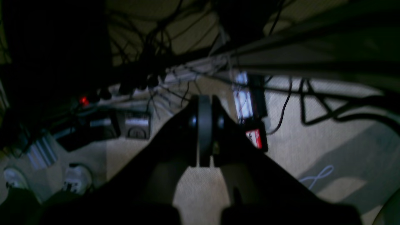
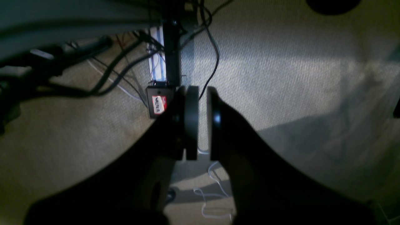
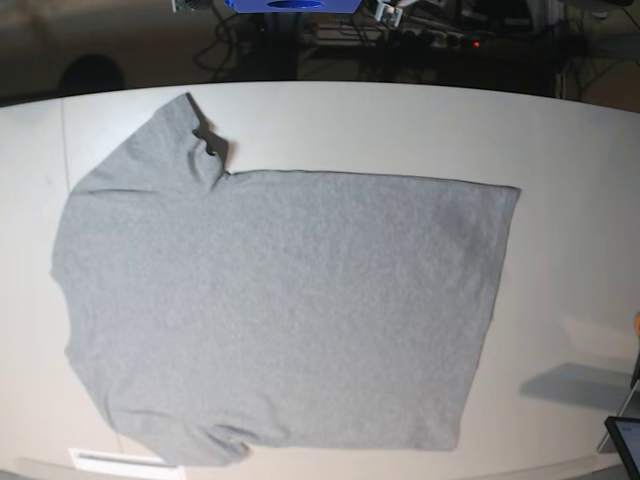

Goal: Fold the T-shirt properly
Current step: 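Move both grippers out from the rest pose toward the grey T-shirt, then lower the right gripper onto the shirt's shoulder edge and pinch it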

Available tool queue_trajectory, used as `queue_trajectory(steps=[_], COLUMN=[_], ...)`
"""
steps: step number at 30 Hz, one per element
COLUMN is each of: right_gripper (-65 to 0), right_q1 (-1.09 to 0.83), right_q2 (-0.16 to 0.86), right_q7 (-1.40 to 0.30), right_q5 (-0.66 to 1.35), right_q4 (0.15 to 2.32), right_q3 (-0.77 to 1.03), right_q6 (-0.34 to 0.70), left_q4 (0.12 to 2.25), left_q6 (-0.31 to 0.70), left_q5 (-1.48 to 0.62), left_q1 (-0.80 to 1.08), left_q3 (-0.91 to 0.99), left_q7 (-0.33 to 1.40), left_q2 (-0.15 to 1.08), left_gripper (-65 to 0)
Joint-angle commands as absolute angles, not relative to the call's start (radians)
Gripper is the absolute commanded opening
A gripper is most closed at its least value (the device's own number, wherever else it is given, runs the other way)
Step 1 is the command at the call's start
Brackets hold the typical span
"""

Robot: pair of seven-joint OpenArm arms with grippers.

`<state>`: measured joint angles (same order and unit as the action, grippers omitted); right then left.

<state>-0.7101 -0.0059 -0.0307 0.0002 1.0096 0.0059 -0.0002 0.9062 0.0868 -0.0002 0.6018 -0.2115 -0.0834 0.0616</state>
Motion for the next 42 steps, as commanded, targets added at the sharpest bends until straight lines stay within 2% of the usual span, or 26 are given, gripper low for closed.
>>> queue_trajectory(steps=[1,4,9,14,24,33,42], right_gripper=[-59.3,-59.3,-59.3,-59.3,-59.3,-59.3,-59.3], right_q1=[-0.734,-0.777,-0.845,-0.923,-1.055,-1.04,-1.032], right_q2=[-0.008,-0.008,-0.007,-0.007,-0.007,-0.01,-0.01], right_q7=[-0.016,-0.015,-0.015,-0.021,-0.022,-0.068,-0.068], right_q5=[0.004,0.004,0.004,0.002,0.001,0.002,0.004], right_q4=[1.046,1.119,1.279,1.46,1.712,1.808,1.939], right_q3=[0.008,0.008,0.008,0.008,0.027,0.16,0.156], right_q6=[-0.002,-0.002,-0.002,-0.002,-0.002,-0.001,0.002], left_q4=[0.911,0.911,0.931,1.035,1.357,1.529,1.738], left_q6=[0.091,0.091,0.091,0.09,0.088,0.088,0.088], left_q5=[0.001,0.001,0.001,-0.001,-0.001,-0.001,-0.001], left_q1=[0.63,0.631,0.685,0.742,0.894,0.935,0.983], left_q3=[-0.213,-0.209,-0.206,-0.203,-0.051,-0.048,-0.047], left_q7=[-0.093,-0.113,-0.303,-0.387,-0.39,-0.386,-0.383], left_q2=[0.065,0.077,0.107,0.131,0.127,0.128,0.128], left_gripper=[-65.0,-65.0,-65.0,-65.0,-65.0,-65.0,-65.0])
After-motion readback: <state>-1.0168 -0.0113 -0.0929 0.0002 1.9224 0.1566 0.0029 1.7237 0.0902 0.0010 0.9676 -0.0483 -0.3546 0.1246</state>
